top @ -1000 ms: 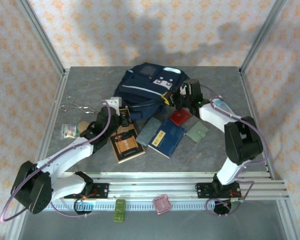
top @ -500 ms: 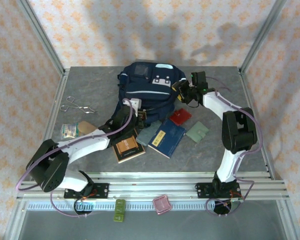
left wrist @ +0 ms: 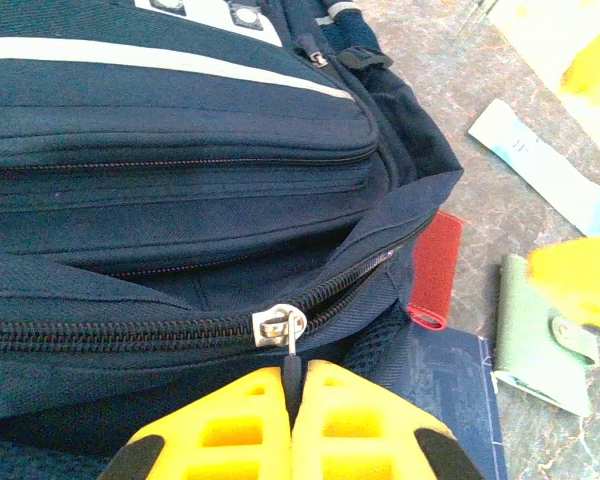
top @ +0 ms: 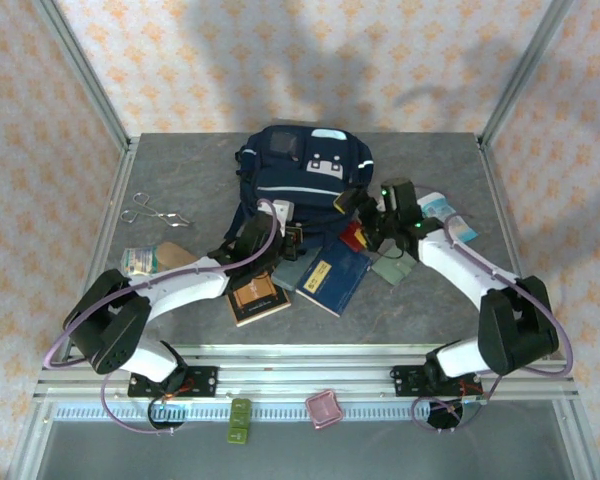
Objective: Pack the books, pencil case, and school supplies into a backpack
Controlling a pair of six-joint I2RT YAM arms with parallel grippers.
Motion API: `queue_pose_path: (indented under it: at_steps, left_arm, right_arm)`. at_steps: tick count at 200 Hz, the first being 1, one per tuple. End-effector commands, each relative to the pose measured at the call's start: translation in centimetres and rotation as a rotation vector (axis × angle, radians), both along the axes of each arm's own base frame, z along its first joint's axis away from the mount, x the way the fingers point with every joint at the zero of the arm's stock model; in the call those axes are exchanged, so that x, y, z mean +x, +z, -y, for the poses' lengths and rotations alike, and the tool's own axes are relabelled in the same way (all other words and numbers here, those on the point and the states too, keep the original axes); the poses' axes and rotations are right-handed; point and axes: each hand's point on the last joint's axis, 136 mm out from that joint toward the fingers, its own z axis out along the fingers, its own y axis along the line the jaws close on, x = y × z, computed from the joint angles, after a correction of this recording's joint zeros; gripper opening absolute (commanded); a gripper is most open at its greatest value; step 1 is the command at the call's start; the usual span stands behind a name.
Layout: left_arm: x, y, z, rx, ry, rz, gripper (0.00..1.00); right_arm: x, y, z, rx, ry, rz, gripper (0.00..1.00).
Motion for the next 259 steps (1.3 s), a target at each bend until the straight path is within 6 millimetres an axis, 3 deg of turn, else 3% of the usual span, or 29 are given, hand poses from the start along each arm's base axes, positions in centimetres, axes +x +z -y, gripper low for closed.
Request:
queue_pose_path:
  at_steps: [1,29,42,62,87,103,131,163,185,197,217,259]
  left_arm:
    - [0.5,3.9,2.9,-0.090,-0.066,0.093,0.00]
    - [0.0,4.1,3.6,-0.081,-0.087,0.102,0.00]
    - [-0.2,4.1,3.8,-0.081,-0.095,0.104,0.00]
    - [-0.2,4.0,3.8,-0.078,-0.094,0.104,0.00]
    - [0.0,3.5,3.0,-0.052,-0.056,0.097,0.00]
    - [0.2,3.0,1.8,-0.027,-0.012,0.090,0.00]
    - [0.6,1.8,-2.1,-0.006,0.093,0.060,0.00]
    - [1.2,0.2,-8.7,0.025,0.261,0.026,0.00]
    - [1.8,-0.8,-12.9,0.040,0.376,0.002,0.00]
    - [2.1,-1.1,-14.2,0.038,0.413,-0.009,0.00]
    - [2.5,-0.7,-13.8,0.024,0.381,-0.010,0.00]
    - [0.9,2.4,-9.5,-0.033,0.223,0.057,0.00]
  right_arm:
    - [0.5,-0.9,-1.5,0.037,-0.007,-0.027,0.96]
    - [1.9,-1.5,-3.4,0.067,0.005,-0.042,0.92]
    - [2.5,-1.8,-4.5,0.064,0.019,-0.048,0.86]
    - [3.1,-2.7,-5.5,0.072,0.033,-0.063,0.61]
    - [3.6,-3.2,-5.2,0.051,0.011,-0.059,0.14]
    - [4.0,-2.8,-4.3,0.040,-0.008,-0.045,0.01]
    - [4.8,-1.5,-2.0,0.029,-0.053,-0.005,0.00]
    - [5.6,-0.6,1.2,0.018,-0.107,0.026,0.00]
    - [6.2,0.0,2.6,0.016,-0.128,0.046,0.00]
    - [6.6,0.1,2.9,0.014,-0.131,0.054,0.00]
    - [7.4,0.1,2.9,0.002,-0.128,0.058,0.00]
    - [10.9,0.3,3.8,-0.055,-0.138,0.087,0.00]
